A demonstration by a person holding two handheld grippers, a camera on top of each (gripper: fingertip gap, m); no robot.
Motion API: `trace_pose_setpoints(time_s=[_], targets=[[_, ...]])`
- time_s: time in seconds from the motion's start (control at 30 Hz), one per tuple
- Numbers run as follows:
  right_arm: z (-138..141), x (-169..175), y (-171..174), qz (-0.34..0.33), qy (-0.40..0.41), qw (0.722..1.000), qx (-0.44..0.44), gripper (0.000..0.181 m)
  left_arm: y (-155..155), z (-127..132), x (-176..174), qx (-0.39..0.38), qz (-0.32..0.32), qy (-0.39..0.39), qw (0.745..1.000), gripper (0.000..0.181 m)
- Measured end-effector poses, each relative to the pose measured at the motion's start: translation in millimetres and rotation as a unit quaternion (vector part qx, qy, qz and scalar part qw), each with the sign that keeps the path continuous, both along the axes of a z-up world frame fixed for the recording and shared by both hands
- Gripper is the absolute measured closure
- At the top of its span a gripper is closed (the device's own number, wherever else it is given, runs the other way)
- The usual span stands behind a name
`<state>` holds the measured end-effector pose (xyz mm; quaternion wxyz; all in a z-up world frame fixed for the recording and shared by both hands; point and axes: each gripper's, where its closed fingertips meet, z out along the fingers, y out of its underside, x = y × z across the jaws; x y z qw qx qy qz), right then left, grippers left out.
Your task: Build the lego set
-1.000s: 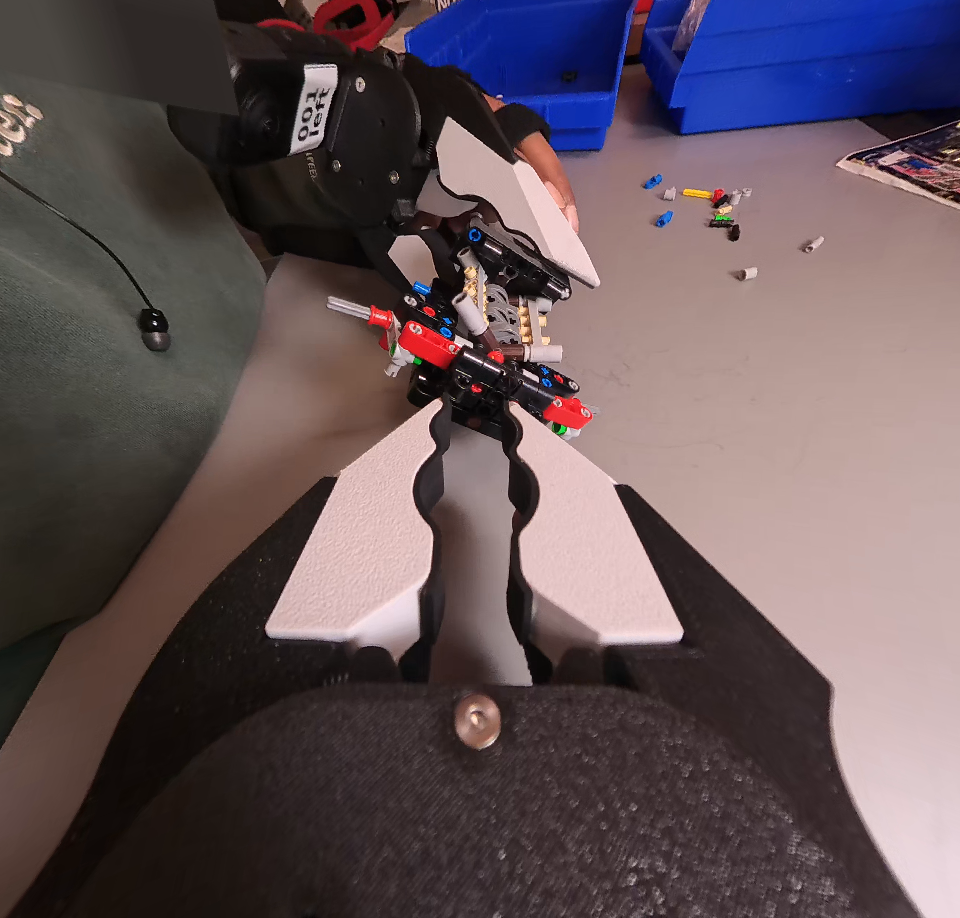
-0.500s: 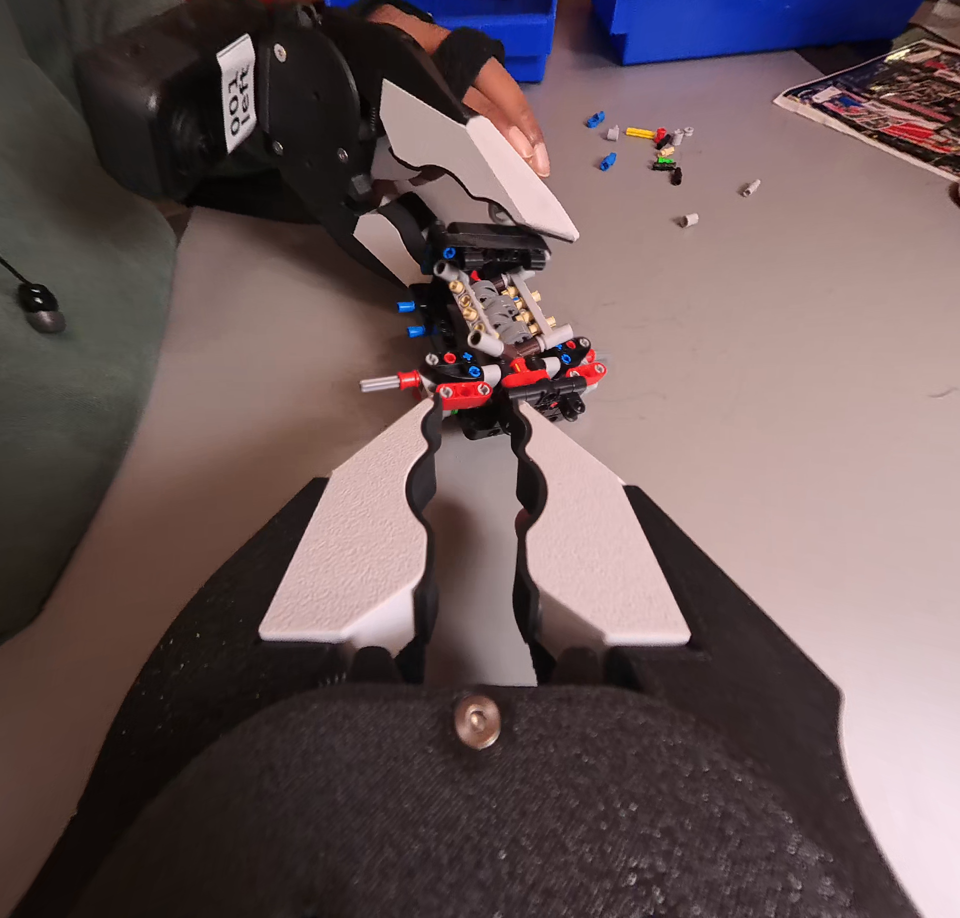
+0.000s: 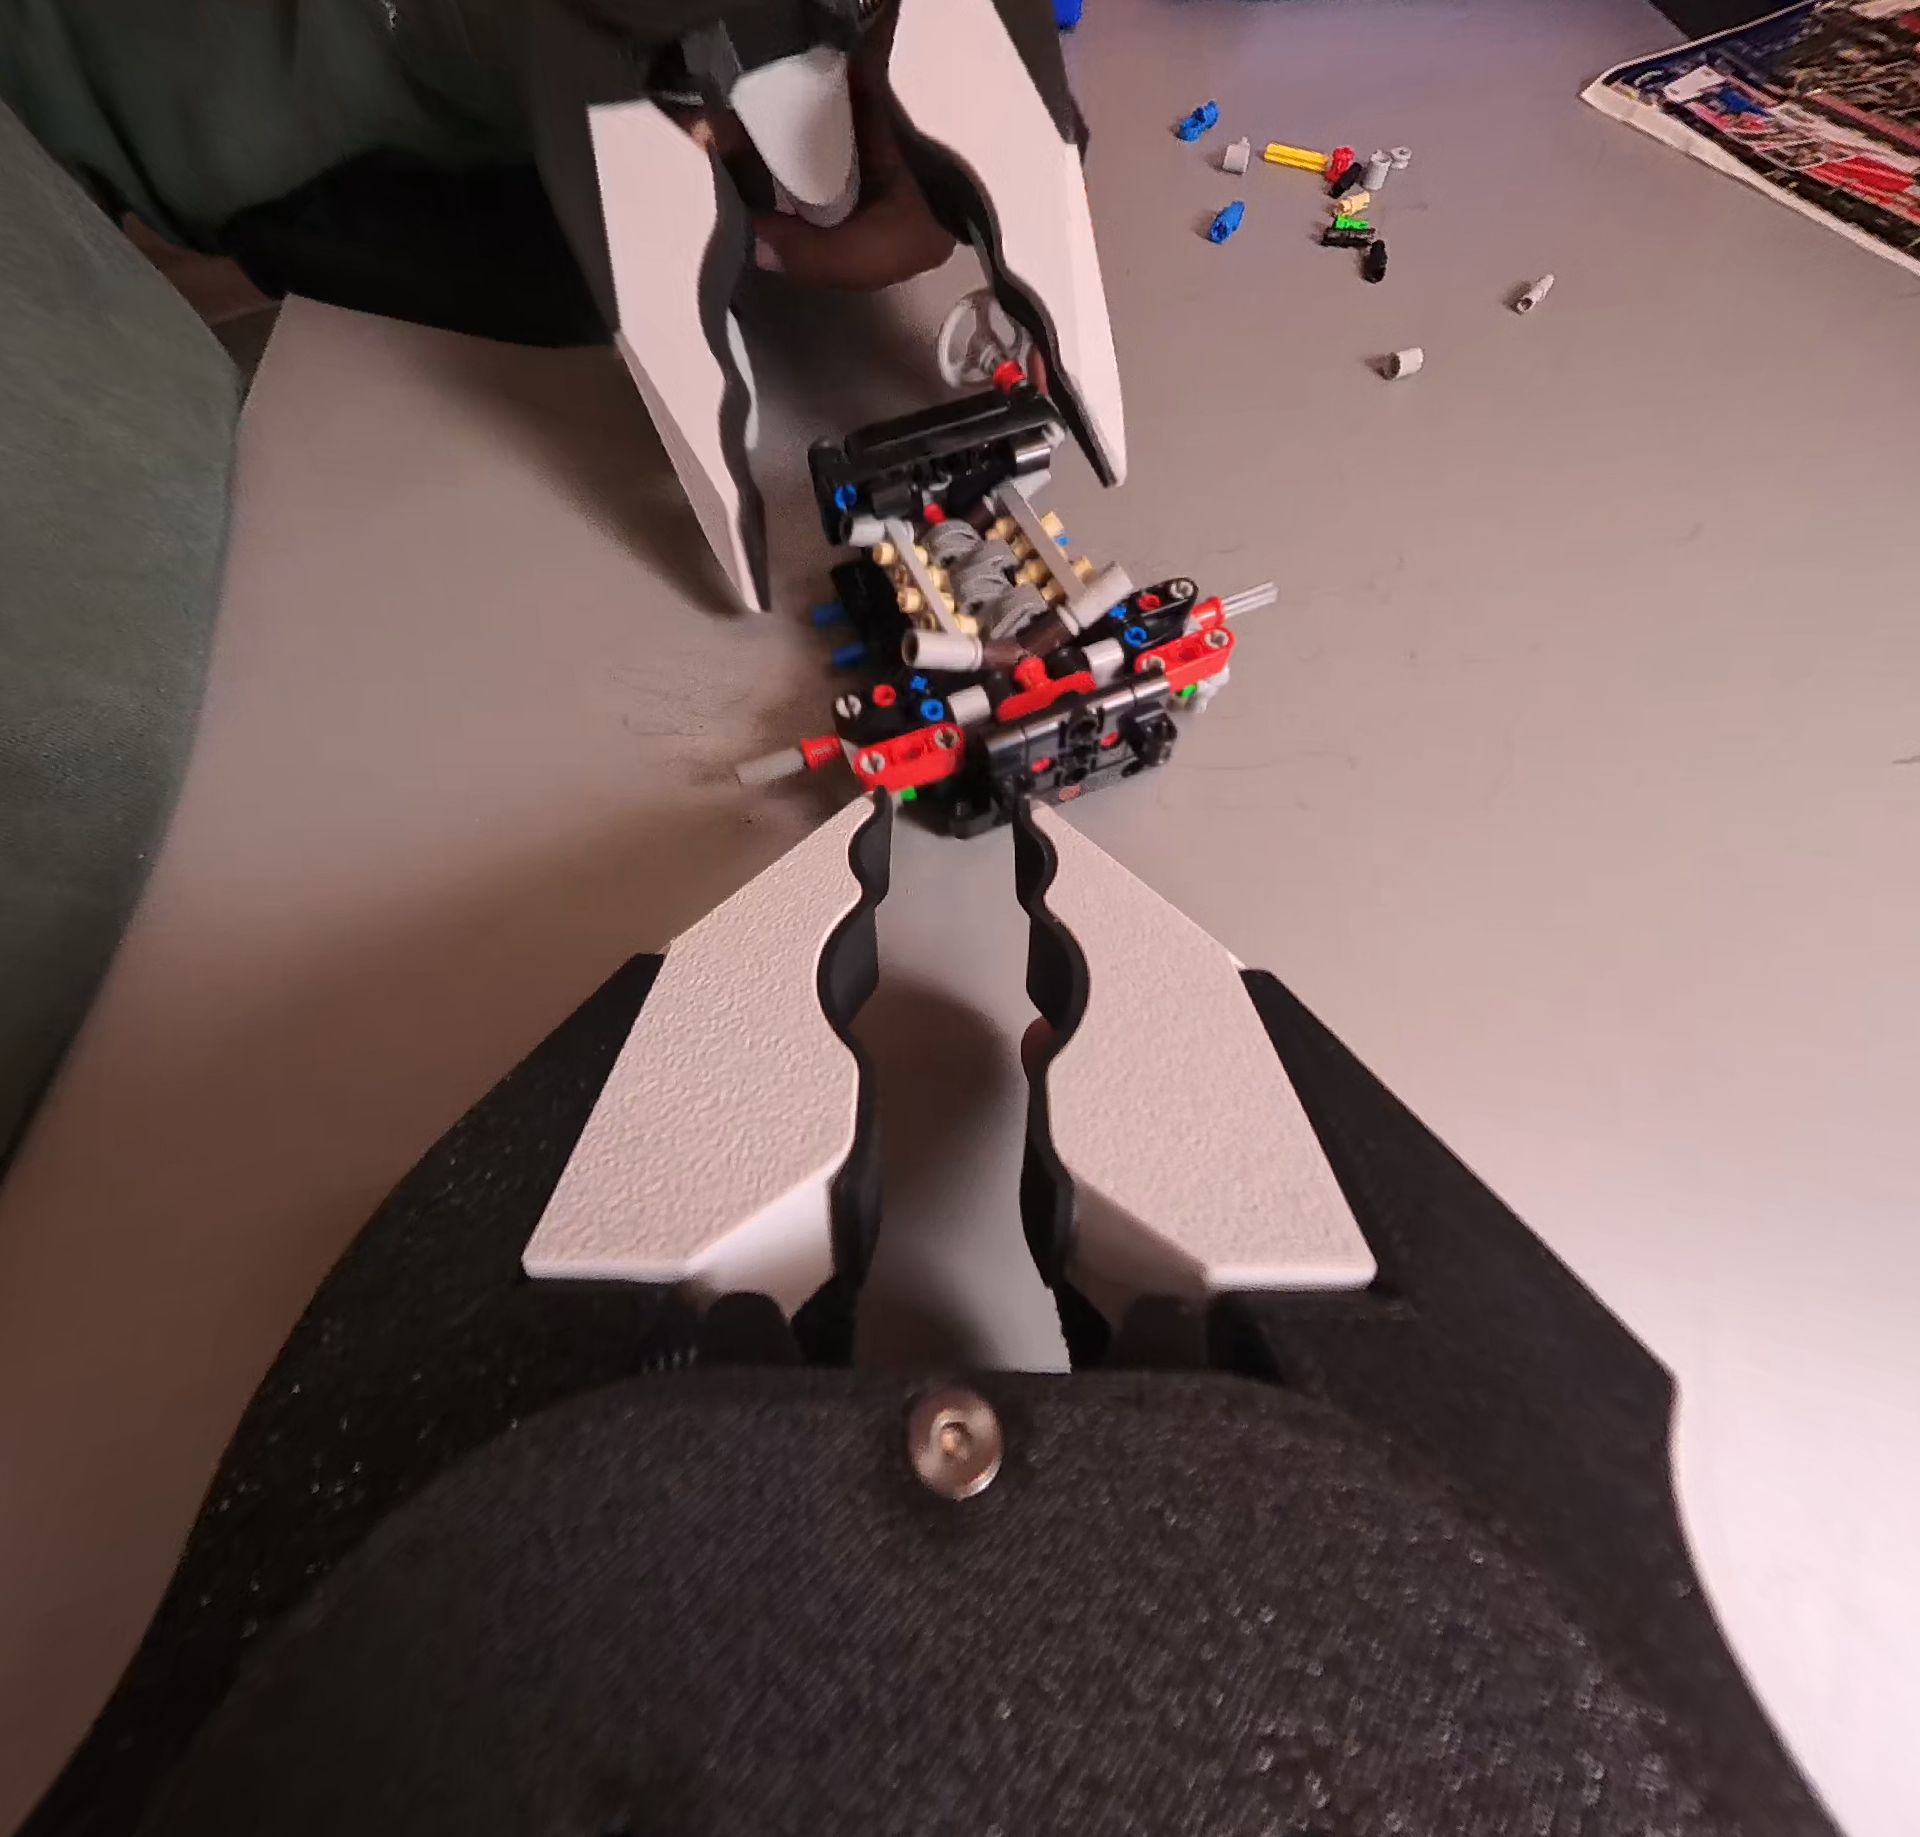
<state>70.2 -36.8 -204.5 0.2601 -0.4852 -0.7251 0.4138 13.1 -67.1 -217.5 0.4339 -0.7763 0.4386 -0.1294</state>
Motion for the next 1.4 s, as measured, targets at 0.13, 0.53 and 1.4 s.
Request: trace_pose_setpoints(time_s=[0.13, 0.53, 1.4], targets=[[-2, 0, 0, 0.0, -0.003, 1.0, 0.003, 0.16, 1, 3, -2, -0.036, 0.017, -0.048, 0.998, 0.093], [-7, -19, 20, 0.003, -0.001, 1.0, 0.026, 0.175, 1, -8, -20, -0.068, 0.055, -0.026, 0.996, 0.13], [-8, -24, 13, 0.095, -0.012, 0.995, -0.007, 0.181, 1, -10, -18, -0.103, 0.039, -0.051, 0.993, 0.136]])
